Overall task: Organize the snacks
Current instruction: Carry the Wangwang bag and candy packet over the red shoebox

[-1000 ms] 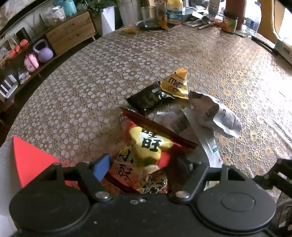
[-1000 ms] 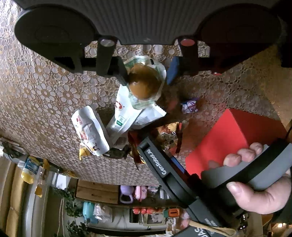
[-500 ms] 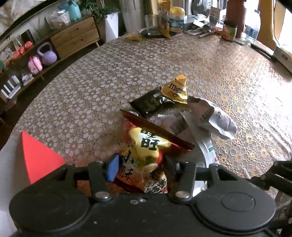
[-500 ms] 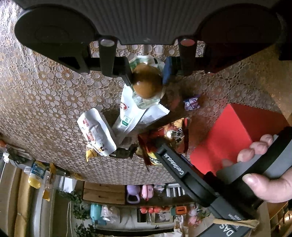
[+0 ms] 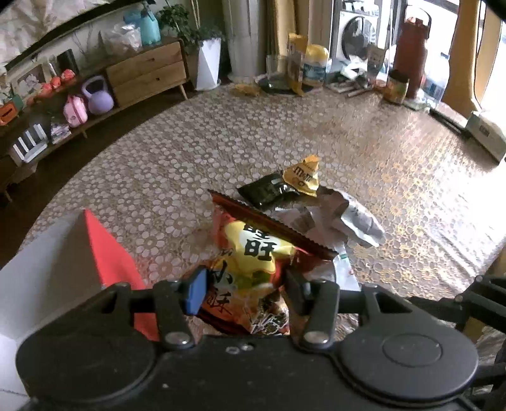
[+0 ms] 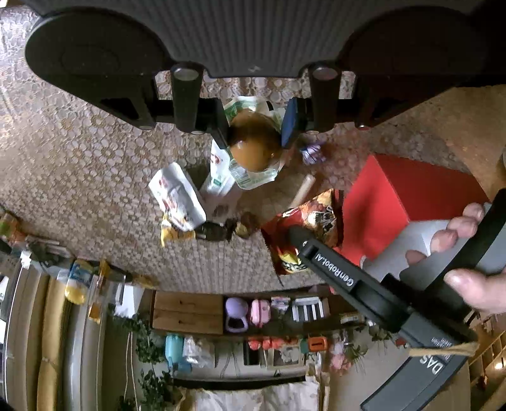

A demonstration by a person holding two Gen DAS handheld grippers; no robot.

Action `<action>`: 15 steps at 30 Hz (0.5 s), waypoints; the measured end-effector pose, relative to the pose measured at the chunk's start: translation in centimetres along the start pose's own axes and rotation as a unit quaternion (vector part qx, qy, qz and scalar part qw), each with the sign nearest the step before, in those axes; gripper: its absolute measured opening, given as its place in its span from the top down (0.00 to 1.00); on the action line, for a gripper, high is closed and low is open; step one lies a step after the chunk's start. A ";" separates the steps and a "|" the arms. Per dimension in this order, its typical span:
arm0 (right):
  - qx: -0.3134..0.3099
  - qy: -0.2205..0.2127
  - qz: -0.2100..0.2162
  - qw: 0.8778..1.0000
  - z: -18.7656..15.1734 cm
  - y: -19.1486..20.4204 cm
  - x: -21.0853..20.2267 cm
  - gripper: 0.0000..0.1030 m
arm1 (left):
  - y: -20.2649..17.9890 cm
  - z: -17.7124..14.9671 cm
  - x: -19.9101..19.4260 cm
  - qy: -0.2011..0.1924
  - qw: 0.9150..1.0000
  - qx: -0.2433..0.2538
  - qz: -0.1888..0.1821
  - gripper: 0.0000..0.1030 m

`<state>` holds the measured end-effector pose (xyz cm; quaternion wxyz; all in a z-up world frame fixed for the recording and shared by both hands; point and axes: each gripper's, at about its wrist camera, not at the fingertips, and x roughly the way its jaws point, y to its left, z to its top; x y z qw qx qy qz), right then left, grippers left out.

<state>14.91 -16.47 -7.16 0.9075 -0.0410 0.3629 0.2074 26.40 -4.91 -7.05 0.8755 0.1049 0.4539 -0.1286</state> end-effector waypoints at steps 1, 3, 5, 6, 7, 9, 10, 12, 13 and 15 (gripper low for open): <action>-0.001 -0.003 0.000 1.000 0.2 0.2 -0.5 0.66 | 0.1 -0.1 -0.7 -0.004 1.000 -0.004 0.002 0.51; -0.004 -0.009 -0.002 1.000 0.5 0.8 -1.3 0.66 | 0.4 -0.4 -1.8 -0.012 1.000 -0.012 0.001 0.51; -0.005 -0.015 -0.002 1.000 0.9 1.2 -2.1 0.66 | 0.8 -0.8 -3.0 -0.020 1.000 -0.019 0.002 0.51; -0.006 -0.018 -0.002 1.000 1.1 1.6 -2.6 0.66 | 1.0 -0.9 -3.8 -0.026 0.999 -0.022 0.004 0.51; -0.009 -0.020 -0.001 1.000 1.3 1.8 -2.9 0.66 | 1.2 -1.0 -4.4 -0.030 0.999 -0.025 0.004 0.51; -0.014 -0.027 -0.003 1.000 1.7 2.6 -3.6 0.66 | 1.6 -1.3 -5.6 -0.038 0.999 -0.031 0.004 0.51; -0.016 -0.030 -0.003 0.999 2.0 2.9 -3.9 0.66 | 1.8 -1.5 -6.3 -0.042 0.999 -0.034 0.006 0.51; -0.020 -0.036 -0.001 0.999 2.4 3.7 -4.6 0.66 | 2.2 -1.9 -7.5 -0.049 0.998 -0.039 0.010 0.51; -0.022 -0.039 0.000 0.999 2.7 4.1 -4.9 0.66 | 2.5 -2.1 -8.2 -0.053 0.998 -0.042 0.011 0.51; -0.026 -0.044 0.000 0.999 3.1 4.9 -5.4 0.66 | 2.9 -2.6 -9.4 -0.060 0.997 -0.049 0.015 0.51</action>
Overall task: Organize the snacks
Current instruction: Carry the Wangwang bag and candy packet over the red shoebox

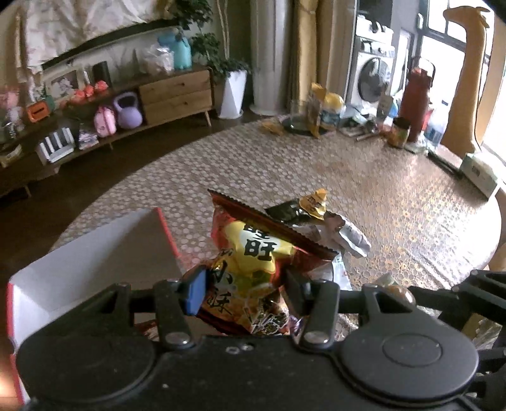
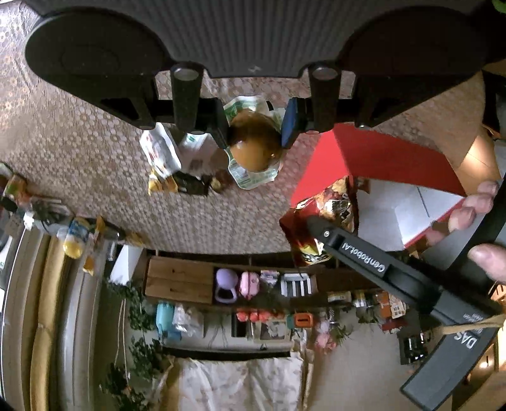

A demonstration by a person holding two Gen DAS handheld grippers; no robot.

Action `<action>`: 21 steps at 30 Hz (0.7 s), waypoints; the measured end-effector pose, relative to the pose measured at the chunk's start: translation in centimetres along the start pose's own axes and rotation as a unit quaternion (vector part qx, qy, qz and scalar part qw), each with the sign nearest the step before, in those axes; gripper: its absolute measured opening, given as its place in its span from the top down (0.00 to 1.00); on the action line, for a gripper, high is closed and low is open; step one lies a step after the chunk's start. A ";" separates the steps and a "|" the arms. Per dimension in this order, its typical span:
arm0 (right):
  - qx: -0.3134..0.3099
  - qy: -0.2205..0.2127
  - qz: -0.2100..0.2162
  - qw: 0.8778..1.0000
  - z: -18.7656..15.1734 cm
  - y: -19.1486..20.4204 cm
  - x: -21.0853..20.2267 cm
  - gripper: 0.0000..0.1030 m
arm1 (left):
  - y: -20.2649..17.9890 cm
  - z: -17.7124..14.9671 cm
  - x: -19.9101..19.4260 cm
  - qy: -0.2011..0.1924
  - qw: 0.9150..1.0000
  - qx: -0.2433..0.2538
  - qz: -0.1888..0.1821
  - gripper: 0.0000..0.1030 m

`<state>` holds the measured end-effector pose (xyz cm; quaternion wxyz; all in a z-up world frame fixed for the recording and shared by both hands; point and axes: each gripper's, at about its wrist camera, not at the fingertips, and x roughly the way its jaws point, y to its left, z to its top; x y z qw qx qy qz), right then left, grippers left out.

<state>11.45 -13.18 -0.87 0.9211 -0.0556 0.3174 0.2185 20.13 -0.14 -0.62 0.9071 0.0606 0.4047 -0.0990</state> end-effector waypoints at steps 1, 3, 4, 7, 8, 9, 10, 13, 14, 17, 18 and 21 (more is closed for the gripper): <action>-0.001 -0.002 0.001 1.000 0.3 0.4 -0.2 0.66 | 0.3 -0.2 -0.5 -0.003 1.000 -0.004 0.001 0.51; -0.002 -0.006 0.003 1.000 0.9 1.1 -0.5 0.66 | 1.1 -0.5 -1.6 -0.011 1.000 -0.013 0.005 0.51; -0.002 -0.009 0.004 1.000 1.3 1.6 -0.6 0.66 | 1.5 -0.8 -2.2 -0.014 1.000 -0.017 0.007 0.51; -0.004 -0.017 0.010 1.000 2.3 2.8 -0.8 0.66 | 2.9 -1.4 -3.6 -0.022 0.999 -0.032 0.013 0.51; -0.006 -0.020 0.013 1.000 2.6 3.4 -0.9 0.66 | 3.3 -1.6 -4.0 -0.024 0.999 -0.035 0.015 0.51; -0.010 -0.022 0.016 1.000 3.0 3.9 -0.9 0.66 | 3.8 -1.9 -4.5 -0.026 0.999 -0.039 0.018 0.51; -0.013 -0.024 0.019 0.999 3.3 4.5 -0.9 0.66 | 4.3 -2.1 -4.9 -0.028 0.998 -0.043 0.021 0.51; -0.023 -0.028 0.028 0.999 4.3 6.0 -0.7 0.66 | 5.7 -2.9 -5.9 -0.031 0.998 -0.054 0.032 0.51; -0.023 -0.029 0.031 0.999 4.6 6.6 -0.5 0.66 | 6.2 -3.2 -6.1 -0.031 0.997 -0.057 0.035 0.51; -0.021 -0.028 0.040 0.999 5.6 7.7 0.2 0.66 | 7.7 -4.0 -6.9 -0.032 0.996 -0.067 0.044 0.51; -0.019 -0.027 0.043 0.999 5.9 8.0 0.5 0.66 | 8.2 -4.2 -7.2 -0.032 0.996 -0.070 0.047 0.51; -0.018 -0.022 0.051 0.998 6.7 9.2 1.6 0.66 | 9.7 -5.0 -7.9 -0.033 0.995 -0.079 0.058 0.51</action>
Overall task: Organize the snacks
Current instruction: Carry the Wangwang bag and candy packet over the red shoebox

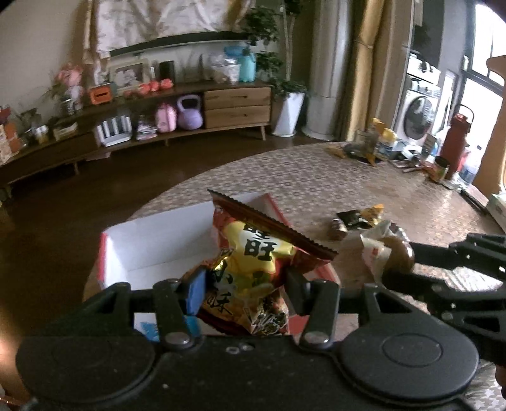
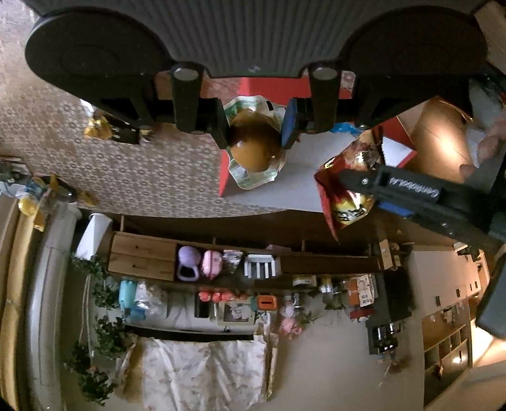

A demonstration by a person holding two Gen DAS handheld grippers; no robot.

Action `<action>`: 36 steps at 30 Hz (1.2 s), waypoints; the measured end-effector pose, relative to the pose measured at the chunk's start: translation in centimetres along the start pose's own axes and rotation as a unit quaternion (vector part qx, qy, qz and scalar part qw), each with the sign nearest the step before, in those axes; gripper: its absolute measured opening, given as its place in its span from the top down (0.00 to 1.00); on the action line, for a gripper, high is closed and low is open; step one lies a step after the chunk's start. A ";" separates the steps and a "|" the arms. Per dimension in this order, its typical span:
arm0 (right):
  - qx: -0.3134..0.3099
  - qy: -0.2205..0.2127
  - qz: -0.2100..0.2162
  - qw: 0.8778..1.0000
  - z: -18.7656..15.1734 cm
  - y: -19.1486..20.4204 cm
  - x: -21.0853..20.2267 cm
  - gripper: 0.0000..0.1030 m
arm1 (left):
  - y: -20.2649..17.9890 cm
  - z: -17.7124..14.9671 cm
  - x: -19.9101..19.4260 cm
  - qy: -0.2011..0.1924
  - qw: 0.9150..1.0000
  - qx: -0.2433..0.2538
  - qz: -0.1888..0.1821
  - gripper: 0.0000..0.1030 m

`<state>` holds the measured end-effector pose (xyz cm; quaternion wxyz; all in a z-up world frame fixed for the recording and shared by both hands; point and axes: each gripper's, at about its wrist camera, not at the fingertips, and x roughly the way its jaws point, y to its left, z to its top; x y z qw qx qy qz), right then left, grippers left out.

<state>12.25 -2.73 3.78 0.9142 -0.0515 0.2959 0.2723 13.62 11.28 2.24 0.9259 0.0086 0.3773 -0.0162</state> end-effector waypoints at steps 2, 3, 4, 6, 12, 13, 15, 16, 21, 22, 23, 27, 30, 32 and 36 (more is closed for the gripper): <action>-0.004 0.004 0.003 1.000 0.4 0.7 0.9 0.66 | 1.1 -0.3 -0.3 0.000 1.000 -0.006 0.007 0.51; -0.007 0.006 0.005 1.000 0.6 1.1 1.4 0.66 | 1.6 -0.4 -0.3 0.000 1.000 -0.009 0.010 0.51; -0.009 0.009 0.008 1.000 0.7 1.5 1.9 0.66 | 2.0 -0.5 -0.3 0.001 1.000 -0.011 0.012 0.51; -0.014 0.013 0.010 1.000 1.0 2.3 2.9 0.66 | 2.9 -0.7 -0.2 0.003 1.000 -0.017 0.019 0.51; -0.027 0.027 0.013 0.999 2.1 4.0 6.1 0.66 | 5.5 -1.1 0.6 0.013 0.999 -0.028 0.041 0.51; -0.029 0.030 0.013 0.999 2.2 4.2 6.7 0.66 | 5.8 -1.1 0.9 0.015 0.998 -0.029 0.044 0.51; -0.029 0.037 0.010 0.999 2.5 4.3 8.0 0.66 | 6.4 -1.2 1.5 0.021 0.998 -0.033 0.049 0.51; -0.028 0.041 0.009 0.999 2.6 4.4 8.6 0.66 | 6.7 -1.2 1.9 0.024 0.998 -0.034 0.053 0.51; -0.024 0.061 0.002 0.998 2.6 4.5 11.6 0.66 | 7.4 -0.8 4.0 0.036 0.997 -0.035 0.065 0.51; -0.024 0.066 0.000 0.998 2.7 4.5 12.3 0.66 | 7.7 -0.7 4.5 0.039 0.996 -0.034 0.067 0.51; -0.024 0.071 -0.001 0.997 2.6 4.5 12.9 0.66 | 7.8 -0.7 5.0 0.042 0.996 -0.034 0.068 0.51; -0.024 0.088 -0.003 0.996 2.8 4.2 15.1 0.66 | 8.2 -0.6 7.4 0.063 0.995 -0.028 0.075 0.51; -0.026 0.103 -0.002 0.994 2.6 3.9 16.7 0.66 | 8.4 -0.6 9.1 0.077 0.993 -0.026 0.084 0.51; -0.027 0.111 -0.004 0.993 2.6 3.8 17.7 0.66 | 8.5 -0.4 10.0 0.082 0.993 -0.024 0.087 0.51; -0.033 0.126 -0.002 0.992 2.3 3.7 19.2 0.66 | 8.3 -0.3 11.2 0.087 0.992 -0.010 0.085 0.53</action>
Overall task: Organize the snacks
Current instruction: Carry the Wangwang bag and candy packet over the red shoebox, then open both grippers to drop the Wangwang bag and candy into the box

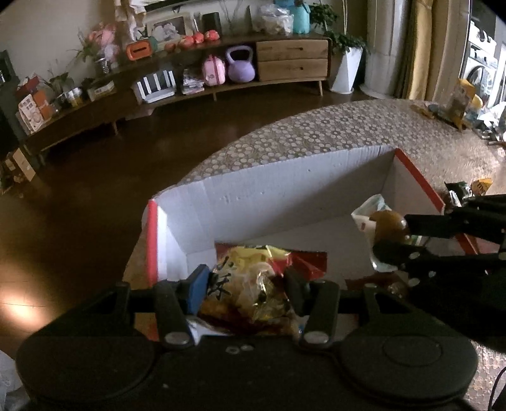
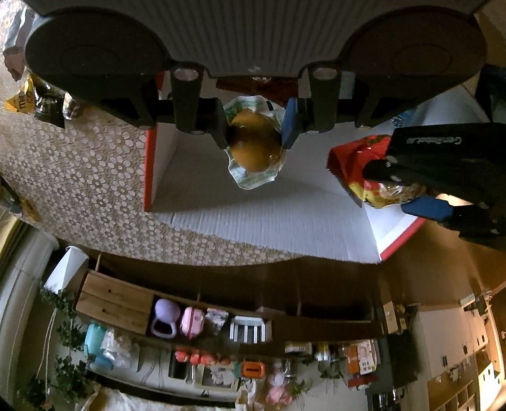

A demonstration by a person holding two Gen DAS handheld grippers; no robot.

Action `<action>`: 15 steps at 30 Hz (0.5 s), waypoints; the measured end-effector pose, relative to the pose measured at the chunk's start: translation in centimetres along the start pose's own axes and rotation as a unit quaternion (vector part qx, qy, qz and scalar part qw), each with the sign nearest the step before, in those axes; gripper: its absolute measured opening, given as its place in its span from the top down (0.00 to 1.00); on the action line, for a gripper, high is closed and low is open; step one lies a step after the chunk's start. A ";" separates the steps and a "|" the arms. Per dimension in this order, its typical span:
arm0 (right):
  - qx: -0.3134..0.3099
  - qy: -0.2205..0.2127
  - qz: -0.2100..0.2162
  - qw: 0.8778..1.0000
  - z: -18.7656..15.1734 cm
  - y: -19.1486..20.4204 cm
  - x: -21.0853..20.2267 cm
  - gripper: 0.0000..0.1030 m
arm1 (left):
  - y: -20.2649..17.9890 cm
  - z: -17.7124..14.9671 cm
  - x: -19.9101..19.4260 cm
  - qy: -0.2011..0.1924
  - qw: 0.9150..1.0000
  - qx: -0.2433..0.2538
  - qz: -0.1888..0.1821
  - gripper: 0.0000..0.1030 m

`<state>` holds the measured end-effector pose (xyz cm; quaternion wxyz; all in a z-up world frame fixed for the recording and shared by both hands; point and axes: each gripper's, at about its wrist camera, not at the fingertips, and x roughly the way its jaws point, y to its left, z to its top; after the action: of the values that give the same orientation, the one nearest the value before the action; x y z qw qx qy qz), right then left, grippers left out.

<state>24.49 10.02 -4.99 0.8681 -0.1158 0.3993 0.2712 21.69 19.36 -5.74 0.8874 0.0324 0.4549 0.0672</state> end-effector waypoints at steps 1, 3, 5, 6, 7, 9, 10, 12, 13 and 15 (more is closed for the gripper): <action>-0.001 0.002 0.001 1.000 0.0 0.0 0.2 0.66 | -0.1 0.0 0.3 0.004 1.000 0.000 -0.002 0.54; -0.005 0.009 0.003 1.000 0.0 0.1 0.6 0.66 | -0.3 0.0 0.9 0.010 1.000 0.006 -0.003 0.63; -0.006 0.017 0.002 1.000 -0.2 0.2 1.0 0.66 | -0.3 0.1 1.5 0.017 1.000 0.007 -0.004 0.62; -0.006 0.020 0.002 1.000 -0.2 0.2 1.3 0.66 | -0.3 0.0 1.7 0.019 1.000 0.007 -0.005 0.62; -0.006 0.023 0.003 1.000 -0.4 0.2 1.4 0.66 | -0.3 0.0 1.9 0.021 1.000 0.005 -0.006 0.62; -0.003 0.031 0.003 1.000 -0.6 0.1 1.8 0.65 | -0.3 -0.2 2.2 0.026 1.000 0.004 -0.007 0.62; -0.002 0.033 0.003 0.999 -0.7 0.1 1.9 0.65 | -0.2 -0.2 2.2 0.028 1.000 0.003 -0.007 0.62; -0.002 0.036 0.005 0.999 -0.9 0.1 1.9 0.64 | -0.2 -0.4 2.2 0.030 1.000 0.001 -0.008 0.59; -0.003 0.037 0.006 0.999 -1.0 0.2 1.9 0.65 | -0.1 -0.5 2.2 0.030 1.000 0.000 -0.009 0.59; -0.005 0.035 0.009 0.999 -1.1 0.3 1.6 0.61 | -0.1 -0.6 2.1 0.030 1.000 -0.002 -0.008 0.57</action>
<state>24.47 10.43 -6.95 0.8507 -0.1260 0.4289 0.2766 22.42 19.55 -7.74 0.8740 0.0248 0.4813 0.0621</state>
